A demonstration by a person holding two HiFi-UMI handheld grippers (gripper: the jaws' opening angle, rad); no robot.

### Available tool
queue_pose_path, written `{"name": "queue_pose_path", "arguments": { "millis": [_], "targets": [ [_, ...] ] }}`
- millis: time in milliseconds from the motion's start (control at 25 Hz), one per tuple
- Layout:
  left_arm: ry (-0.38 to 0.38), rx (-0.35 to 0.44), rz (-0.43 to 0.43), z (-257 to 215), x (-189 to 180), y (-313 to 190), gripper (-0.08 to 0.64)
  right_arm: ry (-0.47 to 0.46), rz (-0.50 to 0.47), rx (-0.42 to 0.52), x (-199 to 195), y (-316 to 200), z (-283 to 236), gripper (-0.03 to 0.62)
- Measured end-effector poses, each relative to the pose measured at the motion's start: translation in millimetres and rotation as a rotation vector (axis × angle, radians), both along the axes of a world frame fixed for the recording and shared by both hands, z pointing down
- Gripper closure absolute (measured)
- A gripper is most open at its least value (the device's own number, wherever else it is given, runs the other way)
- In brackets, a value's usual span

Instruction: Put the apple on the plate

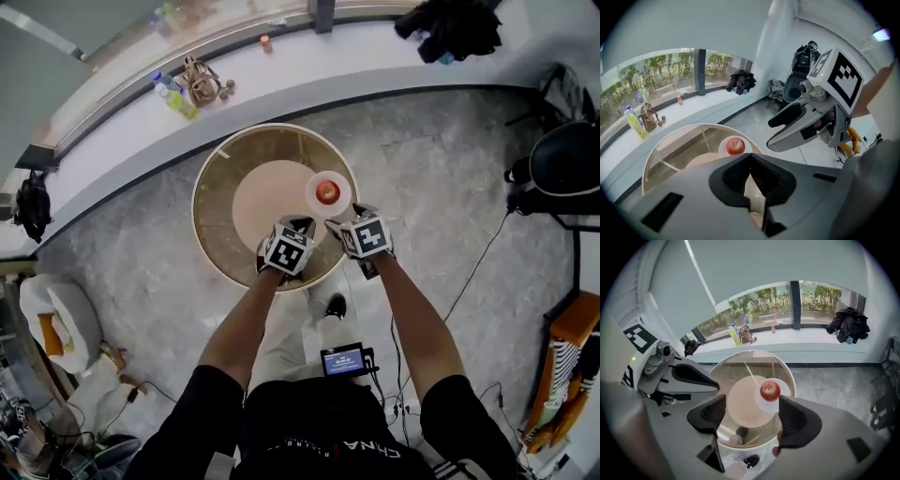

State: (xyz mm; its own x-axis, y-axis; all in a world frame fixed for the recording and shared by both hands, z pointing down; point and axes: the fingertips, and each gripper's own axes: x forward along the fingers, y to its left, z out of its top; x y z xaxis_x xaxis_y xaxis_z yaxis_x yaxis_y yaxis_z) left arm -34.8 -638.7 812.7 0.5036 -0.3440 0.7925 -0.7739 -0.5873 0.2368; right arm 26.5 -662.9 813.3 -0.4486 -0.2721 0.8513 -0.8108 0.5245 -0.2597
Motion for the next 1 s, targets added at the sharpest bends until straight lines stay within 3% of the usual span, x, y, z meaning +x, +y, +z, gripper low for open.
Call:
{"name": "queue_pose_path", "arguments": {
  "millis": [120,160,240,320,480,720,880,1000],
  "targets": [
    [-0.007,0.039,0.041,-60,5,21,0.543,-0.038,-0.027,0.031,0,27,-69,0.232],
    [-0.008,0.046,0.048,-75,6,28,0.543,-0.037,-0.042,0.055,0,35,-90,0.274],
    [-0.004,0.052,0.053,-102,7,43,0.543,-0.002,-0.051,0.122,7,46,-126,0.473],
    [0.002,0.063,0.053,-123,9,57,0.543,0.010,-0.037,0.154,16,56,-153,0.534],
    [0.007,0.089,0.060,-148,8,85,0.543,-0.049,-0.007,0.145,26,85,-186,0.560],
    [0.023,0.130,-0.011,-179,17,115,0.543,-0.050,0.017,0.211,62,112,-217,0.560],
    [-0.012,0.145,0.023,-189,35,151,0.545,-0.048,0.016,0.234,74,138,-224,0.560],
    [-0.015,0.140,0.042,-192,41,181,0.543,-0.103,0.005,0.224,69,163,-227,0.560]
  ]
}}
